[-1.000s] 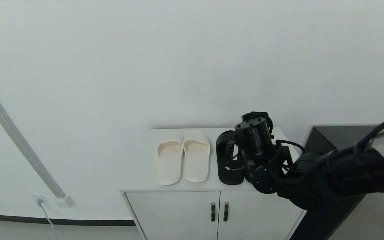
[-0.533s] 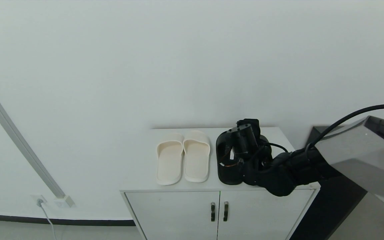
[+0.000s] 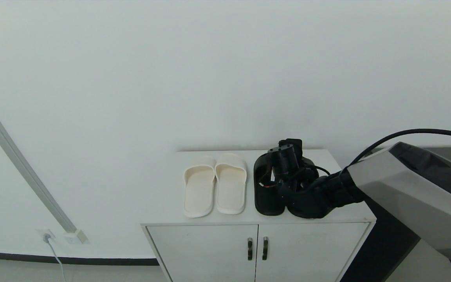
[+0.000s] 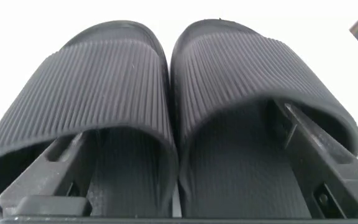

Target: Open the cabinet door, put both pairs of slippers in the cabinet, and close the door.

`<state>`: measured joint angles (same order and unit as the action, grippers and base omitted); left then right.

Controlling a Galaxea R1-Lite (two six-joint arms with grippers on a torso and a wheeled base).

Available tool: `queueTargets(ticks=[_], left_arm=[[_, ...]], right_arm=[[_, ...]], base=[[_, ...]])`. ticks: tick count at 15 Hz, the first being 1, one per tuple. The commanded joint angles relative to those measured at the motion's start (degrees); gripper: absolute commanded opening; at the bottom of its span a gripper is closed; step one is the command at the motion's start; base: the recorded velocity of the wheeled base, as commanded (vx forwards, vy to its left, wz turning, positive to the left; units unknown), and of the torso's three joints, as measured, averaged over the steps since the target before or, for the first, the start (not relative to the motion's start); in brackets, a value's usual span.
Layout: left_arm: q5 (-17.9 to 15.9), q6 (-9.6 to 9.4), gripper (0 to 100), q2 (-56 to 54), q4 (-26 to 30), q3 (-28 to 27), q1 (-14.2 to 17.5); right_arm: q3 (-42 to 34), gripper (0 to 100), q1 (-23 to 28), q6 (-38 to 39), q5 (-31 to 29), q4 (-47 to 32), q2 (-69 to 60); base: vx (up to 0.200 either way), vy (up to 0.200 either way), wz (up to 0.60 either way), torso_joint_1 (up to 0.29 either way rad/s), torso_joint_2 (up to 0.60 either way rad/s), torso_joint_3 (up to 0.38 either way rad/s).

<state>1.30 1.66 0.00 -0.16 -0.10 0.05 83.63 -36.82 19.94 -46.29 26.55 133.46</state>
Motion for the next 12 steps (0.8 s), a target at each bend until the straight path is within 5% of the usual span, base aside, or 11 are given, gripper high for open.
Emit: queueTargets(ticks=[1, 2, 8, 12], left_arm=[[0.01, 0.01, 0, 0.00, -0.02, 0.01, 0.04], [0.01, 0.01, 0, 0.00, -0.02, 0.01, 0.04], [0.01, -0.08, 0, 0.00, -0.02, 0.10, 0.04], [0.01, -0.08, 0, 0.00, -0.02, 0.01, 0.04]], right_arm=[[0.57, 100, 0.43, -0.17, 0.23, 0.52, 1.01], [0.57, 0, 0.43, -0.17, 0.41, 0.61, 1.10], [-2.50, 0, -0.10, -0.17, 0.32, 0.69, -2.51], [-13.58, 0, -3.79, -6.58, 1.73, 5.18, -16.04]], base=[[0.000, 0.000, 0.00, 0.000, 0.00, 0.000], [0.000, 0.000, 0.00, 0.000, 0.00, 0.000], [0.000, 0.000, 0.00, 0.000, 0.00, 0.000], [0.000, 0.000, 0.00, 0.000, 0.00, 0.000]])
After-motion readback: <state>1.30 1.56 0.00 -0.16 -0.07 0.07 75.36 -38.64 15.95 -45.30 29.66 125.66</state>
